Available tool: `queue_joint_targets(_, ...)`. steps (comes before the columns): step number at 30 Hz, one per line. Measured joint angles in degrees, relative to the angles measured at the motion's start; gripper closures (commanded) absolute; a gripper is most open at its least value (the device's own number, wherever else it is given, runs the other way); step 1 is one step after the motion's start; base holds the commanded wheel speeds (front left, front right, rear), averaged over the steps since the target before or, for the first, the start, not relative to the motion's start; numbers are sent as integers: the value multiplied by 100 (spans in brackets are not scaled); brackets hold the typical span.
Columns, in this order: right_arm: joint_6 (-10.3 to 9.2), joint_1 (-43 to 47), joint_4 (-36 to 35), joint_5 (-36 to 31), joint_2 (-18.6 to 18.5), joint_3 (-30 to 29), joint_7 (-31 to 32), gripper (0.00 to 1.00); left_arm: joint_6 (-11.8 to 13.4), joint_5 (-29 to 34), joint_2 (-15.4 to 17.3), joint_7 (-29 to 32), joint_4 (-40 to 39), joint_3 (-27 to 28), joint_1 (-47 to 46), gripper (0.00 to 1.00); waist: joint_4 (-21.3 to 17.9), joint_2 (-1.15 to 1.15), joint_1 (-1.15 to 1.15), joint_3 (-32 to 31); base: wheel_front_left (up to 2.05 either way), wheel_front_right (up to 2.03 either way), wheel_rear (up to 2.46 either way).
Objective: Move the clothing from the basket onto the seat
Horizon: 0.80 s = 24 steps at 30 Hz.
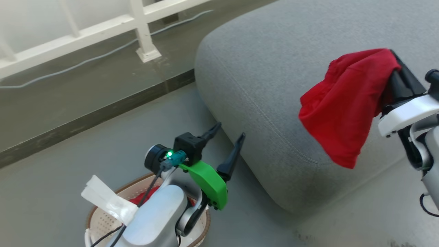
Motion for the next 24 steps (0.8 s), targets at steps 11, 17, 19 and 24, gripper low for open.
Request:
queue_joint_targets(11,-112,197,-400,44,-180,-325,0,100,-102,207,-2,154,-125,-296,-4,0,-313,0,0,361,0,0,0)
queue_joint_targets(17,-138,231,-456,64,-157,-318,0,100,-102,213,-1,210,-160,-301,-24,0,-342,0,0,505,0,0,0)
queue_joint_targets(19,-90,222,-456,103,-132,-305,0,100,-101,232,7,261,-182,-300,-30,0,-344,0,0,563,0,0,0)
queue_joint_targets(24,-18,-15,-445,212,-110,-323,8,100,-85,313,57,398,-304,-311,-131,0,-332,0,0,764,0,0,0)
